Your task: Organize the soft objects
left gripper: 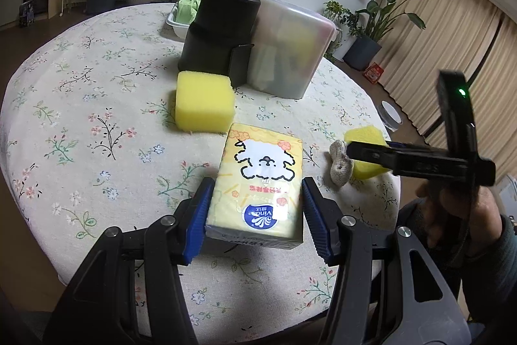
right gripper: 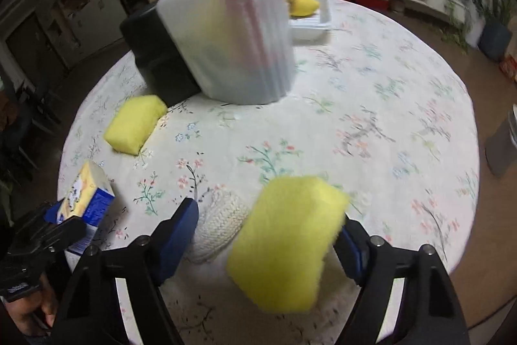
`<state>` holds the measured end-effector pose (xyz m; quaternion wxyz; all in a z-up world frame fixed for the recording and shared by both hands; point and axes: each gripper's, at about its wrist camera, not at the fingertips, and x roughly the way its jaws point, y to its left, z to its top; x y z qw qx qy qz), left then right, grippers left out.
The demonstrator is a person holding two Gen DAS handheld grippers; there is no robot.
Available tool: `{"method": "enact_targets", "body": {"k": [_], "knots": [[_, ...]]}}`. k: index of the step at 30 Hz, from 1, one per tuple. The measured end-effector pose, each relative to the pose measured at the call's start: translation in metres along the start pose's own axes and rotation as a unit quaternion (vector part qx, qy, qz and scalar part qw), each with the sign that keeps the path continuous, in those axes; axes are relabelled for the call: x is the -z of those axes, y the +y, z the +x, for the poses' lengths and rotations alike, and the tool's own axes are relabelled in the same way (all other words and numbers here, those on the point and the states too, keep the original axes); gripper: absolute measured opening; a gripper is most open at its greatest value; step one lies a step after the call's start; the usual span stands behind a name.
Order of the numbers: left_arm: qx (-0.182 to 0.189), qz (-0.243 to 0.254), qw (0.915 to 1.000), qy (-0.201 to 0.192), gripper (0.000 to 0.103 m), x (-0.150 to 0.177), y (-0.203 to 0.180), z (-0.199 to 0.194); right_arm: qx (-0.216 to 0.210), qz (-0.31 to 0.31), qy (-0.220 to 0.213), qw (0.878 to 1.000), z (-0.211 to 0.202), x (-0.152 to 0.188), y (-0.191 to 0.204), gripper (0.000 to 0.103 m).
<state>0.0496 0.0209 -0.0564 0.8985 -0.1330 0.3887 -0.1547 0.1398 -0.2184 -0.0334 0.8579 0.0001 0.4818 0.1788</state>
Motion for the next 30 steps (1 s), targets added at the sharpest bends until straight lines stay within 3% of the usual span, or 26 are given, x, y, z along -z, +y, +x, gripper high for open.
{"method": "enact_targets", "body": {"k": [6,16,21,24,26,28,30], "knots": [[0.002,0.002,1.0,0.005,0.052,0.001,-0.001,0.004,-0.015,0.059,-0.008,0.998,-0.015,0.014,-0.027,0.081],[0.001,0.007,0.9999,0.009,0.052,0.003,-0.002,0.005,0.04,0.047,0.008,0.998,-0.002,0.011,-0.031,0.083],[0.001,0.005,1.0,0.007,0.052,0.002,-0.002,0.005,0.033,0.05,0.021,0.998,0.0,0.011,-0.032,0.083],[0.001,0.005,1.0,0.006,0.052,0.003,0.0,0.004,0.013,0.064,0.014,0.998,-0.008,0.011,-0.037,0.069],[0.002,0.003,1.0,0.006,0.052,0.003,0.001,0.005,0.026,0.076,0.004,0.997,-0.012,0.011,-0.043,0.074],[0.003,0.003,1.0,0.006,0.052,0.003,0.001,0.005,0.029,0.063,0.024,0.997,-0.004,0.01,-0.037,0.075],[0.003,0.003,1.0,0.006,0.052,0.003,0.001,0.005,0.024,0.07,0.004,0.997,-0.01,0.009,-0.036,0.075]]}}
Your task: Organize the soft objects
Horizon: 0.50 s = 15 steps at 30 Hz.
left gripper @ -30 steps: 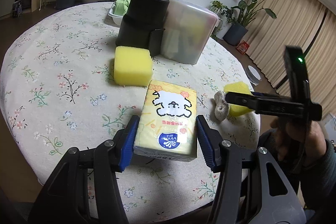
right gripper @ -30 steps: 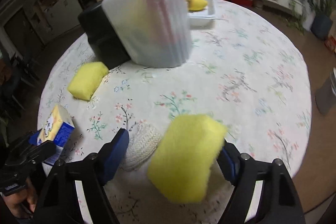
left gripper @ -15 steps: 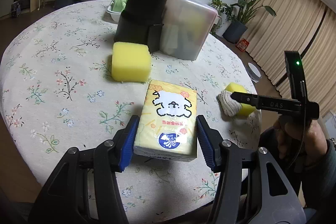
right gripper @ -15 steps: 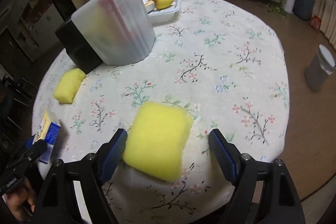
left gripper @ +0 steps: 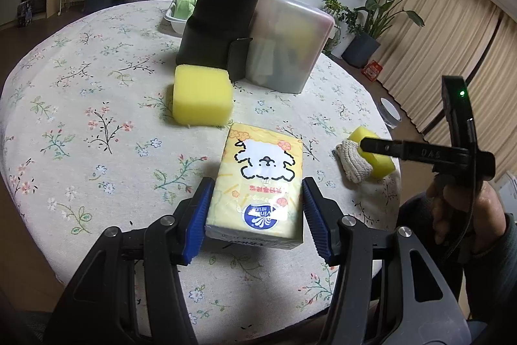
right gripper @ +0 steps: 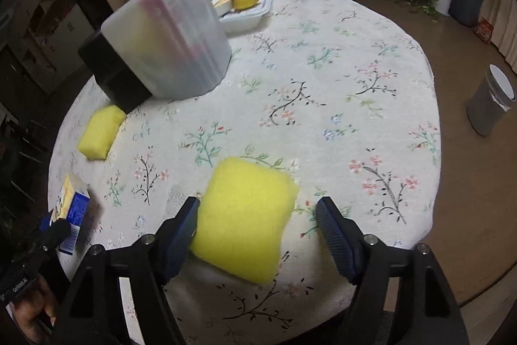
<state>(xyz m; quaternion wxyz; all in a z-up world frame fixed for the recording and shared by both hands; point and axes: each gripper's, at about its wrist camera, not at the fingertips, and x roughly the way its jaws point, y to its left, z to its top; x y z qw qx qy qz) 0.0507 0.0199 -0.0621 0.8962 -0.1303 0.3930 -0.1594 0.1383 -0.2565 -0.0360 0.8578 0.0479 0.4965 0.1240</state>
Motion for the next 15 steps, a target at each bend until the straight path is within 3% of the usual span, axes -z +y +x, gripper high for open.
{"method": "enact_targets", "body": {"k": [4,8,11,15], "knots": [[0.002,-0.001,1.0,0.003,0.052,0.0,0.001,0.002,0.018,-0.018,0.022,0.999,0.011,0.0,0.002,0.079],[0.002,-0.001,1.0,0.003,0.052,0.0,0.0,0.002,0.039,-0.039,0.018,0.998,0.013,0.0,0.008,0.079],[0.002,-0.001,1.0,0.002,0.052,0.001,-0.001,0.003,0.022,-0.045,0.015,0.999,0.009,0.002,0.011,0.061],[-0.006,0.008,1.0,-0.001,0.052,0.0,-0.004,0.002,0.021,-0.052,0.006,0.998,0.0,0.005,0.014,0.055]]}}
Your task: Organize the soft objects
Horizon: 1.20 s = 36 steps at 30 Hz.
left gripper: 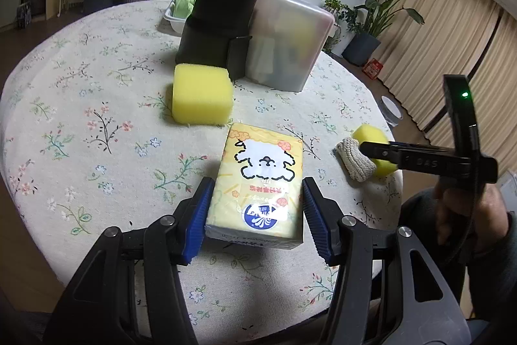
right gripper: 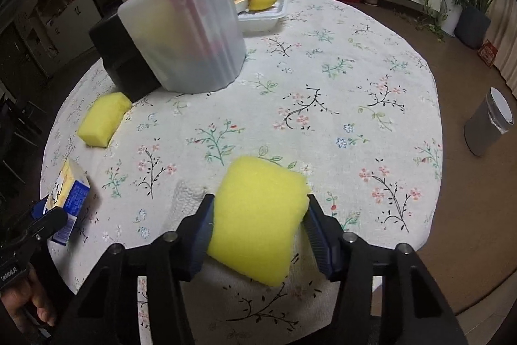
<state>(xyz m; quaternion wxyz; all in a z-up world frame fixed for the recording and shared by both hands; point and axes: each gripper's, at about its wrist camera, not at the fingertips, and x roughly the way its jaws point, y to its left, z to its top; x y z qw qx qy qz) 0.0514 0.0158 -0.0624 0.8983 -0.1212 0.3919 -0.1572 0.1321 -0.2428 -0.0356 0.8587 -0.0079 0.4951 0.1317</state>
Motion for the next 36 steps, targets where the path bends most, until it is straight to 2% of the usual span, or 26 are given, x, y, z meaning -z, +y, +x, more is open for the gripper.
{"method": "enact_targets", "body": {"k": [9,14,19,22,23,24,25,26,27,29,30,32,34,36], "knots": [[-0.006,0.007,0.9999,-0.005,0.052,-0.004,-0.002,-0.007,-0.002,-0.011,-0.037,0.999,-0.04,-0.01,-0.002,0.054],[-0.009,0.008,0.9999,-0.01,0.052,-0.009,-0.001,-0.015,-0.018,-0.026,-0.041,0.999,-0.051,-0.016,0.005,0.054],[0.003,0.002,0.9999,-0.014,0.052,-0.013,0.0,-0.016,-0.11,0.008,-0.047,0.993,-0.059,-0.029,0.004,0.055],[0.008,-0.005,0.9999,-0.01,0.052,-0.011,0.001,-0.011,-0.179,0.02,-0.019,0.984,-0.034,-0.041,0.009,0.061],[0.008,-0.005,0.9999,-0.01,0.052,-0.01,0.002,-0.011,-0.164,0.01,0.005,0.986,-0.014,-0.044,0.016,0.06],[0.007,-0.004,0.9999,-0.012,0.052,-0.009,0.002,-0.013,-0.126,-0.001,0.01,0.992,-0.003,-0.045,0.022,0.06],[0.008,-0.005,0.9998,-0.016,0.052,-0.009,0.003,-0.015,-0.128,-0.006,0.0,0.992,-0.002,-0.044,0.026,0.058],[0.008,-0.008,0.9998,-0.016,0.052,-0.009,0.005,-0.016,-0.151,-0.014,-0.02,0.988,-0.005,-0.043,0.034,0.058],[0.007,-0.013,0.9998,-0.015,0.052,-0.009,0.008,-0.015,-0.147,-0.021,-0.025,0.989,-0.002,-0.042,0.039,0.058],[0.01,-0.018,0.9997,-0.013,0.052,-0.008,0.01,-0.014,-0.119,-0.021,-0.005,0.993,0.014,-0.039,0.038,0.057],[0.011,-0.016,0.9997,-0.013,0.052,-0.007,0.009,-0.013,-0.122,-0.005,-0.003,0.992,0.016,-0.038,0.032,0.056],[0.012,-0.014,0.9998,-0.01,0.052,-0.007,0.008,-0.011,-0.13,0.004,-0.032,0.991,0.005,-0.038,0.025,0.056],[0.014,-0.013,0.9998,-0.008,0.052,-0.007,0.008,-0.009,-0.19,0.034,-0.084,0.978,-0.016,-0.038,0.013,0.057],[0.014,-0.013,0.9998,-0.008,0.052,-0.008,0.007,-0.009,-0.225,0.062,-0.104,0.967,-0.02,-0.039,-0.001,0.061]]}}
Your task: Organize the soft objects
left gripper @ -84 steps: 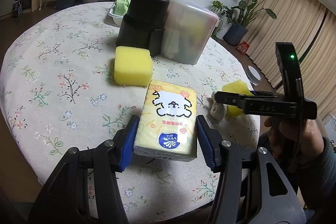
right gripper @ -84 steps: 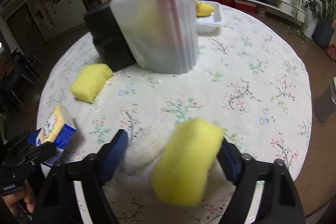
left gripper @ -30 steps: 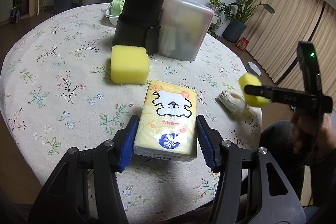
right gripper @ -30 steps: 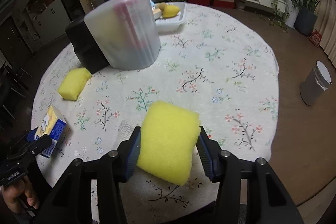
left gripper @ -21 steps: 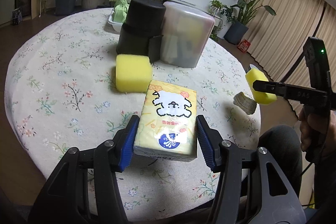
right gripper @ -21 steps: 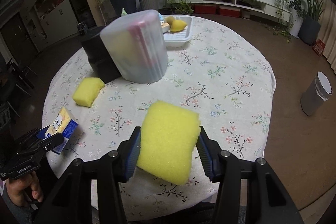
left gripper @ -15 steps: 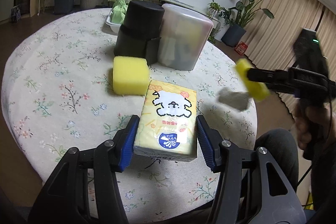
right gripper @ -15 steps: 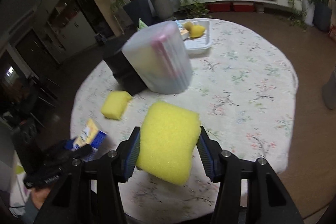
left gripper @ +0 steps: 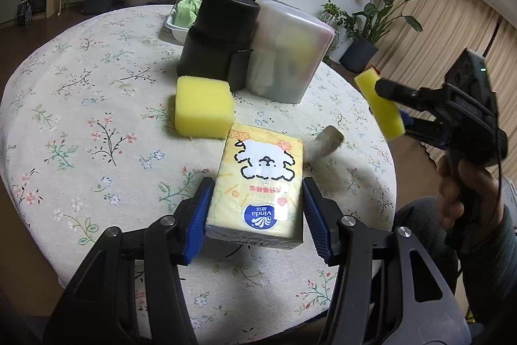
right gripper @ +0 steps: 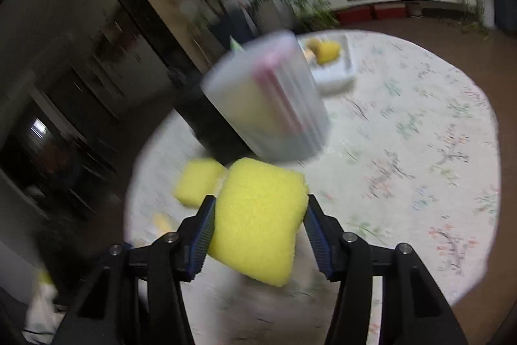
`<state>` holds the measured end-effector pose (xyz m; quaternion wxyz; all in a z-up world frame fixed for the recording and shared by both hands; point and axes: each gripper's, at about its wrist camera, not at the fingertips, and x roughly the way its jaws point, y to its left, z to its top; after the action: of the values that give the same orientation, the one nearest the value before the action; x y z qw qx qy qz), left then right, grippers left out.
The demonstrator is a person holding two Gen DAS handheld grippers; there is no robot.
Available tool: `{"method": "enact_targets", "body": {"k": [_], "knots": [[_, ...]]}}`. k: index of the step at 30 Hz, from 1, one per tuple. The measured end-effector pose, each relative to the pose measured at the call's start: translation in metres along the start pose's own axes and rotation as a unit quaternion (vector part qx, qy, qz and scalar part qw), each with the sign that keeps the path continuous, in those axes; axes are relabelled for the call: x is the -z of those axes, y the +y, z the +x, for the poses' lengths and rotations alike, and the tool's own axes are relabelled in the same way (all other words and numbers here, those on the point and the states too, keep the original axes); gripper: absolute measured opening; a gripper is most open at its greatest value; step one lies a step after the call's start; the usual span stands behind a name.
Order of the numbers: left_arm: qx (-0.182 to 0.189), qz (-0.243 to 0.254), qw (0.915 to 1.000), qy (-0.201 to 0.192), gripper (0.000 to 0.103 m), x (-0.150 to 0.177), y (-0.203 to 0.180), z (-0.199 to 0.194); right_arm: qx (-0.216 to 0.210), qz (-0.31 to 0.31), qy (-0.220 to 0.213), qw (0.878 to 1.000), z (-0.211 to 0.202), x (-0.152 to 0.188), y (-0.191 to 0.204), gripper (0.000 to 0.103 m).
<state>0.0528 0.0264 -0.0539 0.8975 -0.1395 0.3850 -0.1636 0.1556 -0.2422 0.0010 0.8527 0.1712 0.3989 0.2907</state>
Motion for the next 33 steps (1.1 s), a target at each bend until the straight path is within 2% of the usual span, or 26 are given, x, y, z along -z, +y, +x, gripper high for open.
{"method": "enact_targets", "body": {"k": [1,3,5,6,8,9,10,12,15,20,26,33], "knots": [[0.0,0.0,1.0,-0.002,0.052,0.0,0.0,-0.001,0.007,0.019,0.012,1.0,0.002,-0.002,-0.008,0.062],[-0.002,0.001,1.0,-0.001,0.052,0.001,0.0,-0.001,-0.016,0.045,0.001,0.999,-0.004,-0.005,-0.015,0.062],[-0.002,0.001,1.0,0.002,0.052,0.001,-0.001,0.001,-0.026,0.02,-0.011,0.999,-0.009,-0.008,-0.006,0.063],[-0.002,0.002,1.0,0.003,0.052,0.001,-0.002,0.001,-0.023,0.0,-0.001,1.0,-0.004,-0.008,-0.001,0.063],[-0.002,0.006,1.0,0.002,0.052,0.002,-0.004,0.001,0.008,-0.011,0.021,1.0,0.008,-0.007,0.001,0.063],[-0.003,0.008,1.0,0.001,0.052,0.002,-0.004,0.0,0.012,-0.006,0.019,1.0,0.008,-0.006,-0.001,0.061],[-0.005,0.007,1.0,0.001,0.052,0.002,-0.003,0.0,-0.002,-0.004,0.004,1.0,0.004,-0.008,0.0,0.06],[-0.008,0.005,1.0,0.001,0.052,0.002,-0.002,0.0,0.02,-0.027,-0.008,0.999,0.001,-0.009,0.008,0.059],[-0.008,0.004,1.0,-0.003,0.052,0.0,-0.002,-0.002,0.063,-0.053,0.011,0.997,0.003,-0.009,0.012,0.058],[-0.019,0.011,0.9997,-0.003,0.052,0.0,-0.003,-0.004,0.088,-0.068,0.046,0.993,0.007,0.003,0.015,0.058],[-0.029,0.012,0.9995,-0.003,0.052,-0.004,-0.001,-0.008,0.09,-0.076,0.075,0.99,0.001,0.02,0.014,0.056],[-0.048,0.017,0.9987,-0.012,0.052,-0.021,0.008,-0.018,0.096,-0.076,0.078,0.989,-0.016,0.01,0.004,0.056]]}}
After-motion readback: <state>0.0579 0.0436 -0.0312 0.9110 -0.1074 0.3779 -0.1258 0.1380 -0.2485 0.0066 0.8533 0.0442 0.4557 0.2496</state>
